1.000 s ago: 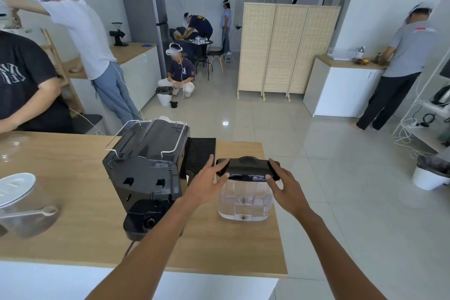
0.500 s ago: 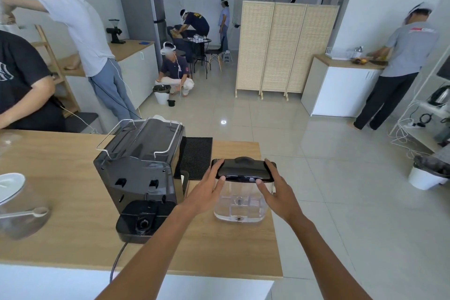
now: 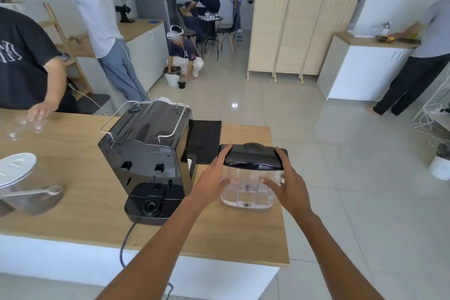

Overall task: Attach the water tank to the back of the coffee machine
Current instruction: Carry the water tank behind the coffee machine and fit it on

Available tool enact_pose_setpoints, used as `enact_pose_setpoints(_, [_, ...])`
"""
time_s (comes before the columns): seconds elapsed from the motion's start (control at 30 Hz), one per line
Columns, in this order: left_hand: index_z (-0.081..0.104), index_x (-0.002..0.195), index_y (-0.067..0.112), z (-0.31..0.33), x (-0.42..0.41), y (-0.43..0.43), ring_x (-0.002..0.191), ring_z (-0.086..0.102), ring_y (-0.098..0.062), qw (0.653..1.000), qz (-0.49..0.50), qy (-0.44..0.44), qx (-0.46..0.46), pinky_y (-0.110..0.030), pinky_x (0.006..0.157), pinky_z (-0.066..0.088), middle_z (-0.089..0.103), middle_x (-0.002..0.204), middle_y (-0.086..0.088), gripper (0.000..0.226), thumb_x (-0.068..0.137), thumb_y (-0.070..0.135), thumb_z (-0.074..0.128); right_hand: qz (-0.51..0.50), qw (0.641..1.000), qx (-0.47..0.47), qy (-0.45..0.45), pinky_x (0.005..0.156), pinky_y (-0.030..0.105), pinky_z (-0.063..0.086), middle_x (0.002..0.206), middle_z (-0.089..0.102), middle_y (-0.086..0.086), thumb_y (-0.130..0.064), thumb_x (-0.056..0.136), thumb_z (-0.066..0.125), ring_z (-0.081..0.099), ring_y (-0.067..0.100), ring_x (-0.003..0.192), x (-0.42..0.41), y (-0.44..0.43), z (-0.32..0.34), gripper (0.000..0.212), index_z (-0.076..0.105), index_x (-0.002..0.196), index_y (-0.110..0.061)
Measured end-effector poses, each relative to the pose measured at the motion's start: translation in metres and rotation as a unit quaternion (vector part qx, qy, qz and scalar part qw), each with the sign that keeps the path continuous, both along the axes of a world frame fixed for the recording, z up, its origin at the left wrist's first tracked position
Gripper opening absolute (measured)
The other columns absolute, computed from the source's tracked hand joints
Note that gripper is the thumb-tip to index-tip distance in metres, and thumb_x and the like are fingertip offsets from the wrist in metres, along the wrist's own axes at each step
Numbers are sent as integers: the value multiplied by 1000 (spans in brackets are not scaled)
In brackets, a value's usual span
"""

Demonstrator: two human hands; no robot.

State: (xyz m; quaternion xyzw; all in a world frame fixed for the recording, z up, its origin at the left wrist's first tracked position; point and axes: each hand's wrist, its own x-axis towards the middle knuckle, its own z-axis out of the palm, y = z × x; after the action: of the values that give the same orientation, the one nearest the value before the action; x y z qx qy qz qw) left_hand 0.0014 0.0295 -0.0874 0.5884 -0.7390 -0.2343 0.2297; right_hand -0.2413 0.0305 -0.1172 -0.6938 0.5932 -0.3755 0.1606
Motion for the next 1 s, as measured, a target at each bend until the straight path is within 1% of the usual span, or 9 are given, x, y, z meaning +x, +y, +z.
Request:
enact_pose_setpoints(0.13, [-1,161,42,6,-3,4,116,63,-39,1000,13,13,6,-52,100,52,50,147,-26,98,97,10,66,-1,1000,10,-4,74,32,57,141,60,-6,-54,84,74,58,12,87,2,1,2,92,20,157,-43])
enact_pose_setpoints(0.3, [7,163,36,13,4,18,125,57,-39,999,16,27,9,-53,106,47,54,145,-23,93,96,9,67,6,1000,14,15,60,17,39,123,69,0,-53,83,75,47,-1,62,5,12,9,92,23,158,-40])
enact_pose_setpoints(0.37, [9,162,38,12,12,25,110,63,-31,999,15,49,3,-53,105,49,66,121,-9,94,95,11,69,13,1000,11,18,61,18,40,121,70,0,-55,81,75,46,-3,61,8,19,13,93,24,157,-41])
enact_pose_setpoints(0.43, [10,161,41,11,21,33,79,58,-22,998,21,55,-8,-52,94,55,53,78,2,95,94,14,71,11,1000,12,15,64,20,43,124,69,-3,-57,81,75,49,-2,63,12,27,18,92,25,157,-41])
enact_pose_setpoints(0.47, [10,160,43,11,25,37,73,55,-20,998,23,58,-14,-51,92,56,46,71,4,95,93,15,72,7,1000,13,11,64,21,45,126,68,-6,-58,80,74,52,0,65,15,31,21,92,26,157,-42])
enact_pose_setpoints(0.6, [15,159,44,24,42,55,59,47,-12,996,25,70,-47,-43,76,58,40,62,5,96,91,13,74,15,1000,0,-11,65,36,57,116,67,-12,-63,78,72,59,18,65,29,51,34,90,27,155,-47])
enact_pose_setpoints(0.73, [16,161,40,43,60,70,54,49,-14,995,30,68,-67,-51,85,60,40,58,4,95,91,11,74,8,999,1,-45,74,47,59,107,71,9,-63,77,74,65,34,79,50,67,48,90,27,153,-52])
enact_pose_setpoints(0.9, [18,159,46,57,96,88,62,56,-30,990,42,96,-96,-51,89,60,41,59,-3,91,93,16,73,20,996,-8,-86,87,50,59,113,71,13,-67,72,74,67,34,97,85,80,70,91,29,150,-57])
enact_pose_setpoints(1.0, [23,158,47,63,123,96,56,41,-19,984,52,115,-123,-44,95,59,37,57,1,88,92,18,74,36,995,-11,-96,90,52,58,118,71,6,-55,74,81,66,33,102,111,82,80,91,31,150,-55])
